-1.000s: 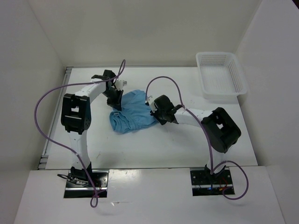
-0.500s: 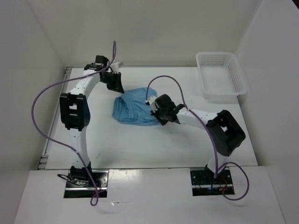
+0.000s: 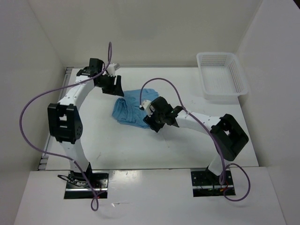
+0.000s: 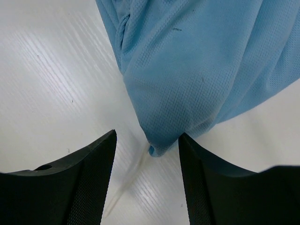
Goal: Fold and stack the shorts
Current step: Fold the shorts
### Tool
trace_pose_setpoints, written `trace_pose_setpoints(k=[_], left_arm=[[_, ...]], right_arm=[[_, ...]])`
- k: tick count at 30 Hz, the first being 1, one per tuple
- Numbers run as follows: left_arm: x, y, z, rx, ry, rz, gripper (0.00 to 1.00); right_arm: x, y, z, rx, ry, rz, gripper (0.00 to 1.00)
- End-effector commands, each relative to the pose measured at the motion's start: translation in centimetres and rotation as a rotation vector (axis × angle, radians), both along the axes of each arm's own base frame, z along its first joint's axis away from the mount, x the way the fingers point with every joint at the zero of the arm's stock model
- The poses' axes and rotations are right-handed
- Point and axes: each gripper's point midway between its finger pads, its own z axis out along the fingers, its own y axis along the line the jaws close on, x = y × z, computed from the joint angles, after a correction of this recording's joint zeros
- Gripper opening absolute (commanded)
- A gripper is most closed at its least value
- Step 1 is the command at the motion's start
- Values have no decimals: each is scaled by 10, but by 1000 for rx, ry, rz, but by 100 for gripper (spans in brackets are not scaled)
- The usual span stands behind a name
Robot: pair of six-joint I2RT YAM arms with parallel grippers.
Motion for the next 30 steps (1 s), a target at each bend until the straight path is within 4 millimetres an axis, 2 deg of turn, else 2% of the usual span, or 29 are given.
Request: trace_pose_setpoints(k=[1,3,4,7,8,9,11,14,17,21,22,25,28,29,30], left_arm=[[-35,-24,28,29,-45,-62,68],[-61,-30,0,49,51,-86,58],[-67,-29,-12,54,88,-87,55],[-89,-37,-47,53,208,-120,53],[-93,-44,-50,35,224,-139,56],[-94,-43,-58,37,241,-139,58],[-92,-47,-68,40,253,-148,64],[-82,-53,-74,66,206,-157,68],[-84,-60,-83,78,215,-175,67],[-83,-64,-88,81,223,-185,50],[-85,-63,-88,82,233,-185,43],[-88,-70,-84,39,240,-203,33],[-91,-73,-86,21,267,-211,21],[-89,-73,-83,21,266,-211,12],[-86,-74,-80,19,254,-211,9]], right_arm=[[2,-3,22,17,-48,-1,61],[4,-10,18,3,-43,-33,61],[6,-8,19,15,-47,-41,65],[8,-12,14,23,-38,-82,68],[13,-14,16,34,-48,-108,69],[12,-13,11,40,-23,-136,69],[20,-4,19,81,-28,-166,70],[27,-9,7,64,-21,-258,71],[24,-10,-10,41,19,-280,66],[28,-14,-23,9,21,-307,63],[32,-21,-27,-5,18,-343,62],[37,-29,-35,-11,42,-387,57],[39,-33,-35,-15,39,-389,55],[39,-33,-35,-15,39,-389,55],[39,-33,-35,-15,39,-389,52]])
